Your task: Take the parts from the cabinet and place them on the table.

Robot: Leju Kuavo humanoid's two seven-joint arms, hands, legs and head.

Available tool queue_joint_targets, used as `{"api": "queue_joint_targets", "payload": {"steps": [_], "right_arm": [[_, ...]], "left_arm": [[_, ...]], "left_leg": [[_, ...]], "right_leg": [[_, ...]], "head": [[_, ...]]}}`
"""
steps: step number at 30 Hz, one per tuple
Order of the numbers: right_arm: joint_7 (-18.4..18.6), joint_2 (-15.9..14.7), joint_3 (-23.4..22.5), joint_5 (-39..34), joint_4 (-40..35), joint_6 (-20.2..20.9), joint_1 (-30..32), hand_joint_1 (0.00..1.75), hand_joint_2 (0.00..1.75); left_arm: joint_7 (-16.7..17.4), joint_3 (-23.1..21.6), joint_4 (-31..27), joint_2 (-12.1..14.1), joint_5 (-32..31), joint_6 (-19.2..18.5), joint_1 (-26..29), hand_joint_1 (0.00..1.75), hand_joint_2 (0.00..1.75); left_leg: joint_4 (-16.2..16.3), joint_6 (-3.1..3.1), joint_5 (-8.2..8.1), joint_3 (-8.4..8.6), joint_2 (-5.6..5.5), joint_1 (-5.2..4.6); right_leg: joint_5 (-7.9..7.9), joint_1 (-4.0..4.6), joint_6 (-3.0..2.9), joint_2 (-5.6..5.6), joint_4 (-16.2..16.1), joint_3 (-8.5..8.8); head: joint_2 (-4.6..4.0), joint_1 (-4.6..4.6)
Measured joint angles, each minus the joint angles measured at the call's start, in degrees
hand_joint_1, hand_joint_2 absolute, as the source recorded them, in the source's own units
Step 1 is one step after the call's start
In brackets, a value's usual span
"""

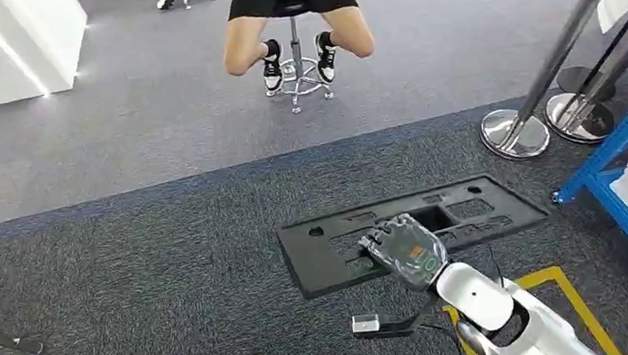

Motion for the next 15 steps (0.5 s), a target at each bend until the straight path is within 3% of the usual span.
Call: {"api": "queue_joint_targets", "payload": {"steps": [1,2,3,5,6,7,8,9,11,12,13,15], "right_arm": [[0.0,0.0,-0.5,0.0,-1.3,0.3,0.4,1.75,1.75],[0.0,0.1,-0.9,0.0,-2.8,0.9,0.5,1.75,1.75],[0.0,0.1,-1.0,0.0,-4.2,2.0,0.5,1.75,1.75],[0.0,0.1,-1.0,-0.2,-5.9,3.6,0.1,1.75,1.75],[0.0,0.1,-1.0,-0.2,-6.6,4.1,-0.2,1.75,1.75],[0.0,0.1,-1.1,-0.3,-7.1,4.2,-0.5,1.75,1.75],[0.0,0.0,-1.2,-0.3,-7.7,4.3,-0.5,1.75,1.75],[0.0,-0.2,-1.4,-0.3,-8.0,4.3,-0.5,1.75,1.75],[0.0,-0.2,-1.4,-0.3,-8.3,4.4,-0.5,1.75,1.75],[0.0,-0.2,-1.4,-0.3,-8.3,4.3,-0.5,1.75,1.75],[0.0,-0.2,-1.4,-0.3,-8.4,4.3,-0.5,1.75,1.75],[0.0,-0.2,-1.4,-0.3,-8.6,4.3,-0.5,1.75,1.75]], "left_arm": [[0.0,-0.3,0.2,0.1,-0.3,0.0,0.1,0.00,1.75],[0.0,-0.4,0.4,0.3,-0.4,0.0,0.0,0.00,1.75],[0.0,-0.4,0.4,0.5,-0.2,0.1,-0.1,0.00,1.75],[-0.5,-0.4,0.5,0.6,0.2,0.1,0.1,0.00,1.75],[-0.7,-0.4,0.6,0.7,0.3,0.1,0.2,0.00,1.75],[-0.7,-0.4,0.6,0.9,0.3,0.2,0.2,0.00,1.75],[-0.7,-0.4,0.8,0.9,0.4,0.1,0.1,0.00,1.75],[-0.8,-0.4,0.8,1.1,0.4,0.1,0.0,0.00,1.75],[-0.8,-0.4,0.8,1.1,0.4,0.2,-0.3,0.00,1.75],[-0.8,-0.4,0.8,1.1,0.4,0.2,-0.3,0.00,1.75],[-0.8,-0.4,0.9,1.1,0.4,0.2,-0.2,0.00,1.75],[-1.1,-0.4,0.9,1.1,0.8,0.1,-0.1,0.00,1.75]], "left_leg": [[0.6,-0.32,-0.44,-0.22,-0.51,0.01],[1.7,-0.77,-1.08,-0.89,-0.82,-0.46],[1.7,-0.99,-1.22,-1.05,-1.09,-0.30],[1.4,-1.72,-1.35,-1.28,-1.87,0.07],[1.5,-2.11,-1.44,-1.26,-2.30,0.09],[2.7,-2.28,-1.90,-1.26,-0.32,0.02],[4.7,-2.69,-3.43,-2.15,2.30,-0.14],[8.9,-3.08,-6.03,-4.21,4.00,0.13],[17.2,-3.54,-9.77,-8.41,5.08,0.48],[19.0,-3.66,-9.87,-9.33,5.20,0.58],[17.8,-3.71,-8.66,-8.75,5.33,0.63],[9.2,-3.40,-4.03,-4.14,6.18,0.61]], "right_leg": [[2.08,-0.18,-0.09,1.60,-4.3,1.57],[1.33,-0.16,0.01,3.31,-6.0,2.01],[1.29,-0.19,-0.06,2.66,-5.6,1.79],[1.08,0.25,-0.78,2.00,-5.6,2.04],[1.31,-0.11,-1.33,1.38,-6.0,2.27],[1.42,-0.10,-1.64,0.62,-6.4,2.61],[1.32,-0.09,-1.95,0.19,-6.5,2.85],[1.23,0.13,-2.23,-0.70,-6.5,2.98],[1.01,0.32,-2.31,-2.16,-6.5,3.05],[0.90,0.36,-2.27,-2.90,-6.5,3.09],[0.75,0.39,-2.20,-3.67,-6.5,3.21],[0.39,0.43,-1.97,-5.06,-6.5,3.77]], "head": [[0.00,0.00],[0.00,-0.02],[0.00,-0.02],[0.00,0.00],[0.00,-0.02],[0.00,-0.02],[0.00,-0.02],[0.00,-0.02],[0.00,-0.02],[0.00,-0.02],[0.00,-0.02],[0.00,-0.02]]}}
